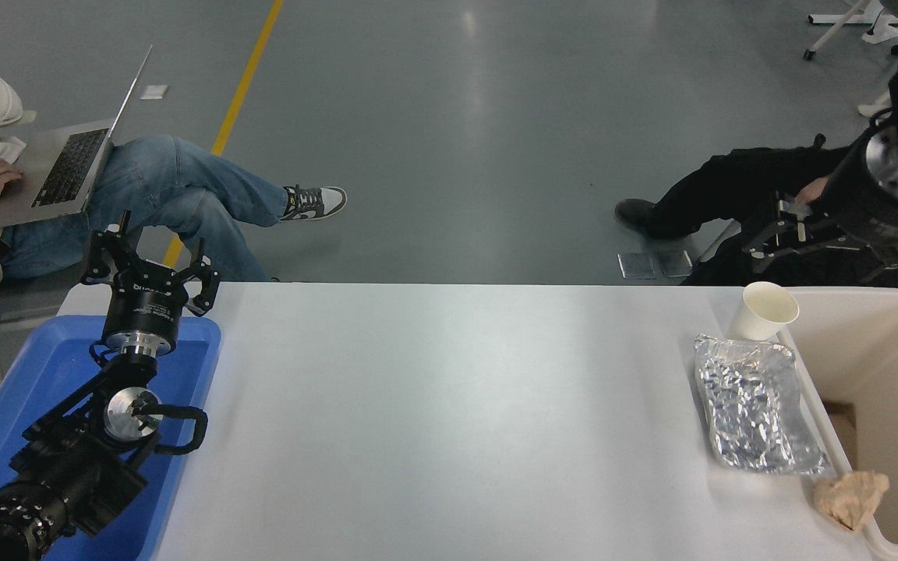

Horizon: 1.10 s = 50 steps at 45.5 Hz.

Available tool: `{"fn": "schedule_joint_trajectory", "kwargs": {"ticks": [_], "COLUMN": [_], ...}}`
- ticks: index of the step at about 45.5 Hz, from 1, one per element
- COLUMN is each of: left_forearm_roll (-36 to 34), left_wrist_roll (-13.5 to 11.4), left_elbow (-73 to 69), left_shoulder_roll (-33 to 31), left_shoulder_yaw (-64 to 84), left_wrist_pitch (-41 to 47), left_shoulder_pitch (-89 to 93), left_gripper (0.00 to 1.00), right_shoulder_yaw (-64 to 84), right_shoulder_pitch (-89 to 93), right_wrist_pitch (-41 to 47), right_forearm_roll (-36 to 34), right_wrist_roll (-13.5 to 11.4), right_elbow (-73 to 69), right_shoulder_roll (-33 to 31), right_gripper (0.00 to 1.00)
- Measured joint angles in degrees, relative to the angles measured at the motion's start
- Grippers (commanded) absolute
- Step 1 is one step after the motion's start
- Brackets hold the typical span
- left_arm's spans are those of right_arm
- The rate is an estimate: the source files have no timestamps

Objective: Pick up paper cup place in dustbin

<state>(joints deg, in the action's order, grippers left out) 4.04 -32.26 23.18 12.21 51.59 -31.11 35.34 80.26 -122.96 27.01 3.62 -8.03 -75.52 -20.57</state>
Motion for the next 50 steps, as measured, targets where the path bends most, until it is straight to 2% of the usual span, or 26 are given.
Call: {"fn": "schedule_joint_trajectory", "kwargs": {"ticks": [10, 27, 41, 50], "left_forearm_roll": [0.0, 0.0, 0.0, 0.0], "left_wrist_roll": [0.0, 0.0, 0.0, 0.0], "left_elbow": [0.0, 0.0, 0.0, 0.0], "left_shoulder_roll": [0.0, 0.0, 0.0, 0.0], "left_shoulder_yaw": [0.0, 0.0, 0.0, 0.1], "left_wrist_pitch": [0.0, 0.0, 0.0, 0.0], "left_shoulder_pitch": [0.0, 0.0, 0.0, 0.0], "left_gripper": [0.99, 0.99, 0.99, 0.99], "right_shoulder_yaw": [-4.0, -13.6, -20.6, -22.8], "right_shoulder_pitch": [11.5, 30.0, 40.1, 46.5], "right_wrist_pitch": [-5.7, -9.8, -17.6, -22.2], "right_forearm_roll": [1.1, -0.4, -1.4, -6.3], "right_wrist_roll": [0.0, 0.0, -0.2, -0.3], "right_elbow": [7.5, 22.1, 29.1, 35.9], "right_shoulder_roll": [-4.2, -9.8, -9.1, -5.8], "right_gripper": [1.0, 1.0, 1.0, 1.0]}}
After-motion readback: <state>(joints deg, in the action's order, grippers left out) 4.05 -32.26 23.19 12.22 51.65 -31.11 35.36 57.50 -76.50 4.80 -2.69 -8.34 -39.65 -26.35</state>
